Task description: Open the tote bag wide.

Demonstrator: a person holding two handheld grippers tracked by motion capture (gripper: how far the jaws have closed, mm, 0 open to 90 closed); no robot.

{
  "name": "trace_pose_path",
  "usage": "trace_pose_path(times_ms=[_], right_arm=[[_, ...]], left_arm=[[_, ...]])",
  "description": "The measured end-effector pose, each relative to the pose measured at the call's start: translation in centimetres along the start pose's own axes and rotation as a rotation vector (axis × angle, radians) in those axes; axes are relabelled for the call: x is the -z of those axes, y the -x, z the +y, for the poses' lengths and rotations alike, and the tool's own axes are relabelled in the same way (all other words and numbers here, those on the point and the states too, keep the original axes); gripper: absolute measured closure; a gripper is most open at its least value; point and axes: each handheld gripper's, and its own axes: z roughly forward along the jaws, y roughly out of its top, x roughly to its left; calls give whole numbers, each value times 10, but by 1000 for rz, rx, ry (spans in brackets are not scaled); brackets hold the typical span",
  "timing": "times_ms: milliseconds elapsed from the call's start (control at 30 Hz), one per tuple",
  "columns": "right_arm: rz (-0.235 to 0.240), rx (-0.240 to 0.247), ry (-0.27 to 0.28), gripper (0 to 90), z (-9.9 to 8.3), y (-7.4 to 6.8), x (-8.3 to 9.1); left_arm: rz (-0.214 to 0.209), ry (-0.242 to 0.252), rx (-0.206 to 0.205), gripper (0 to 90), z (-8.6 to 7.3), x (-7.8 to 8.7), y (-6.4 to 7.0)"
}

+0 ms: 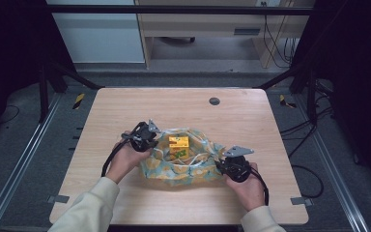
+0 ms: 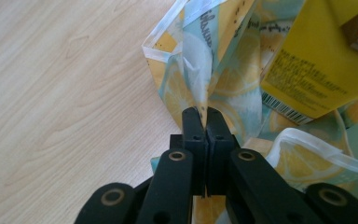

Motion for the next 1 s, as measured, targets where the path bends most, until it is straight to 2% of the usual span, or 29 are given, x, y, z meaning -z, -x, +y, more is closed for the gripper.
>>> trace_pose_path(times_ms=[67,200,233,433,633,1000], right_arm=[[-2,-4,-13,823,-1,0,-2],[-14,19,-39,826,-3,-1,-8],[-14,15,-40,828,-3,-1,-8],[-27,14,-49,850,-5,2,-8],[-44,32,-61,875,-7,4,-10],[-41,18,-82,890,-9,6,-11]], left_arm=[[-7,-3,12,892,-3,-3,-1],[-2,-9,18,891,-6,-7,-3],[-2,6,35,892,-7,-8,-2],[9,0,27,894,-13,-11,-1],[35,27,40,895,-22,-15,2],[77,70,58,894,-28,-20,4]])
